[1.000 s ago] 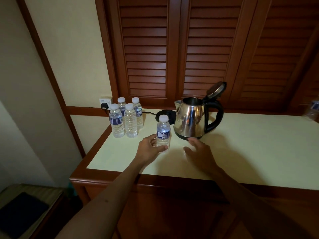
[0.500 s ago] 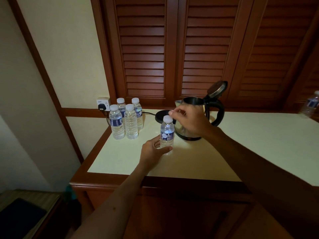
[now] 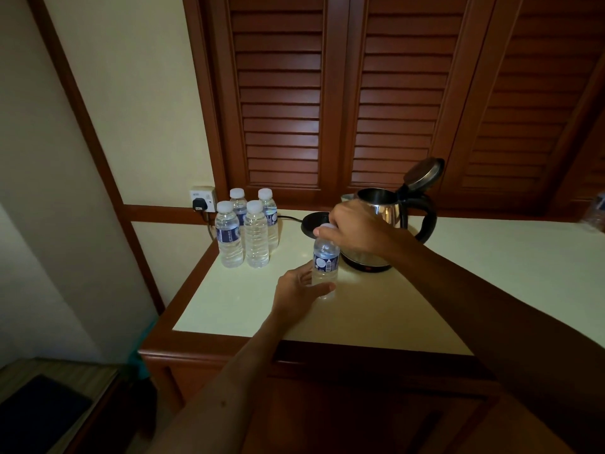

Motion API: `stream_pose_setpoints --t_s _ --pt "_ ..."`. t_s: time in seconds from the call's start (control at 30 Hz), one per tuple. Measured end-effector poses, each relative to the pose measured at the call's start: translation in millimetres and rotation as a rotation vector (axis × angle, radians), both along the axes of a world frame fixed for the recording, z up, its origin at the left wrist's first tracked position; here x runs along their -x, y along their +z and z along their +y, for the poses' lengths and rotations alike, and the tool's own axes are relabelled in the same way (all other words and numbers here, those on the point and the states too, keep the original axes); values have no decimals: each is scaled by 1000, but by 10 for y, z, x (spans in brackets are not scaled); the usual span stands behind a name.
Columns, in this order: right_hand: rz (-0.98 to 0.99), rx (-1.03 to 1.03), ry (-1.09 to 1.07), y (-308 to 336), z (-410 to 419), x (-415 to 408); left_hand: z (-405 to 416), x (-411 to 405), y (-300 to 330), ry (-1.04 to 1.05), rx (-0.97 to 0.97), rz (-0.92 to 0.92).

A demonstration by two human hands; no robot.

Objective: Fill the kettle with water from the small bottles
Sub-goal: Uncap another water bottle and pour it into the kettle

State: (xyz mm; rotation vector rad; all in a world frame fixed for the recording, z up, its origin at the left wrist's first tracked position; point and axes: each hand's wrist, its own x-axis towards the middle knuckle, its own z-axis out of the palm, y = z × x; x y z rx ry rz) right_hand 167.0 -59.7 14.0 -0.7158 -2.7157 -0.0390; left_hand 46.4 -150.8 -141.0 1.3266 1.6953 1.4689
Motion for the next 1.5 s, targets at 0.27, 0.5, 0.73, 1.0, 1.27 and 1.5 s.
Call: stream_pose_setpoints --t_s 0.27,0.5,0.73,1.0,1.27,1.5 --pt "-52 -2 146 -22 53 -81 -8 27 24 -19 -3 -39" --pt "-84 104 234 43 93 -125 -35 11 21 -30 -15 -35" --pt "-148 175 217 147 103 -133 -8 18 10 8 2 -1" --pt "-169 104 86 182 3 -13 -32 -9 46 31 10 27" --pt "-173 76 290 173 88 -88 -48 -5 46 36 43 31" --pt "-171 143 161 153 118 -69 -51 -15 64 64 66 74"
